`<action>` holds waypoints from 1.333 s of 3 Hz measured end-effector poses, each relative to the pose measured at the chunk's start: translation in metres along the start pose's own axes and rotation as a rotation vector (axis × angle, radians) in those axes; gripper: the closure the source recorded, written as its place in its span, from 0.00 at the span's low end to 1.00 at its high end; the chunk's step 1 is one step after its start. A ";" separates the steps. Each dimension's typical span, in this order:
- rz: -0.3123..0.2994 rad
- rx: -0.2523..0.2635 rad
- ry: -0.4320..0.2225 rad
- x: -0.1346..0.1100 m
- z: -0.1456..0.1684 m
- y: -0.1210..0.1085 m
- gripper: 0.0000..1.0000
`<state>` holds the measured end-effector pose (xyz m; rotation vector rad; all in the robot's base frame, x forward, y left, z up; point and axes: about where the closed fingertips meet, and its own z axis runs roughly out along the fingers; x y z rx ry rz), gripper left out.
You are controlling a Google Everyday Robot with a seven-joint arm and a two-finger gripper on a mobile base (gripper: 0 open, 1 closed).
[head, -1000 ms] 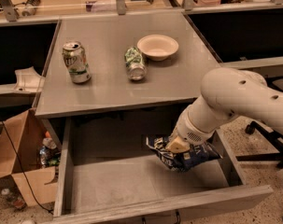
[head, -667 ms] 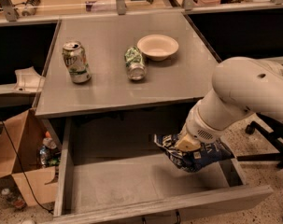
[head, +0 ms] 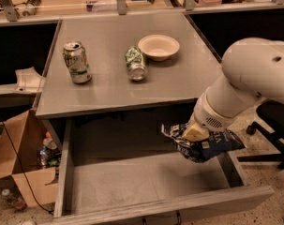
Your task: Pick blue chip bag from top drawer and place on counter
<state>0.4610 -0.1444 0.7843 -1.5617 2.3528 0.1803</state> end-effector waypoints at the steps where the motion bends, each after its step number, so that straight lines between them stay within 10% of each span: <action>1: 0.017 0.064 0.020 0.002 -0.039 -0.016 1.00; 4: 0.061 0.174 0.017 -0.002 -0.097 -0.057 1.00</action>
Offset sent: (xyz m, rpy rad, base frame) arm 0.0201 -0.0682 0.1219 -0.1030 -0.1698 -0.1661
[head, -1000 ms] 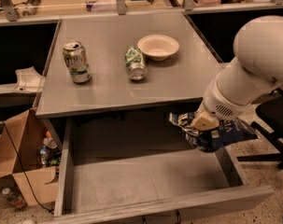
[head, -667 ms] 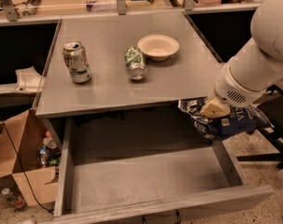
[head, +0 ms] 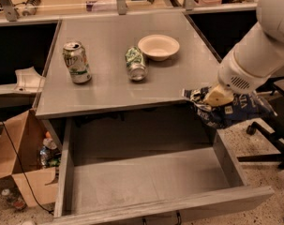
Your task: Pick blue chip bag from top drawer and place on counter
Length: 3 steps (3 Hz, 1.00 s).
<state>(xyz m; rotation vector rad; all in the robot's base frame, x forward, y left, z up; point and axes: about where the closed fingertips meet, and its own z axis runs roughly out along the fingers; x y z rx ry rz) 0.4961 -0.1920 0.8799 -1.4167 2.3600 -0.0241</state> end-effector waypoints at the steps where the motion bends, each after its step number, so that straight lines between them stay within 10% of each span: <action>1: 0.011 0.045 -0.025 -0.031 -0.023 -0.061 1.00; 3: 0.019 0.026 -0.051 -0.030 -0.016 -0.067 1.00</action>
Offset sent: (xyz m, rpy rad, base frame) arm 0.0918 -0.0016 0.0563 0.0203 -0.0561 -0.0121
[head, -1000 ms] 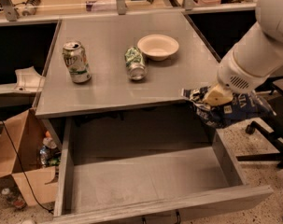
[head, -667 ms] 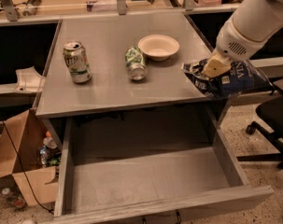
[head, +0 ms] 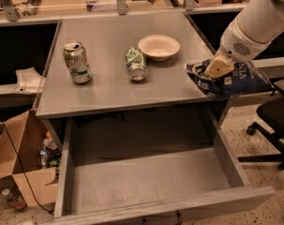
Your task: Pick blue chip bag from top drawer and place on counter
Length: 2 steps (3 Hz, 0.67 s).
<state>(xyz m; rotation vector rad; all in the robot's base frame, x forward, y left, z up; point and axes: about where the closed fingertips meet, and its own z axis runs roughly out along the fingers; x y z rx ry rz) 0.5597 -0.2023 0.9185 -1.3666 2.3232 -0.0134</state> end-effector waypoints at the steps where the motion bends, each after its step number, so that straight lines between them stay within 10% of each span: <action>1: -0.035 -0.027 -0.087 -0.012 0.031 -0.021 1.00; 2: -0.061 -0.059 -0.116 -0.027 0.058 -0.032 1.00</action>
Offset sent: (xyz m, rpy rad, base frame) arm 0.0892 0.0311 -0.0509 0.1314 -0.0219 0.1478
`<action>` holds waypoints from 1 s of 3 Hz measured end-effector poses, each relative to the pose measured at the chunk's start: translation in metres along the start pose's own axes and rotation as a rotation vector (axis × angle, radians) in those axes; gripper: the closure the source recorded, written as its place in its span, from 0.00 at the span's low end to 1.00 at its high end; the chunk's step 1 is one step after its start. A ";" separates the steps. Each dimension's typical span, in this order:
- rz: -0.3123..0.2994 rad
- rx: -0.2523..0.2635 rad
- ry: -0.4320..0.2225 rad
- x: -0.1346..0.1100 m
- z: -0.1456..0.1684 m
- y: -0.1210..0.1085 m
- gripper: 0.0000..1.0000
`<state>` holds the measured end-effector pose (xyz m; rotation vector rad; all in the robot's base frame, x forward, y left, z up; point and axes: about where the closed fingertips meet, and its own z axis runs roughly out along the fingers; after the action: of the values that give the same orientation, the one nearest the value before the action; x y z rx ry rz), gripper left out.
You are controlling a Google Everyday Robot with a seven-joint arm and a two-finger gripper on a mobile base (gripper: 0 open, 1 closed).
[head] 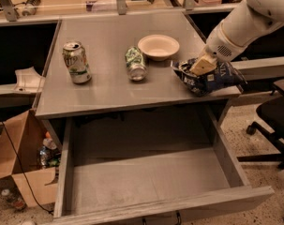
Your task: Pick blue chip bag from top drawer and place on counter
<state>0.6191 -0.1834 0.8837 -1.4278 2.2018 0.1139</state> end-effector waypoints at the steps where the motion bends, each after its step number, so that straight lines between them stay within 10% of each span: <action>1: -0.050 -0.035 -0.016 -0.016 0.024 -0.003 1.00; 3: -0.093 -0.047 -0.031 -0.031 0.035 -0.008 0.84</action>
Offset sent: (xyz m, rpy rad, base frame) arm 0.0429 0.0444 -0.0116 0.0089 -0.0240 0.1485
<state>0.6491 -0.1494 0.8694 -1.5409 2.1164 0.1549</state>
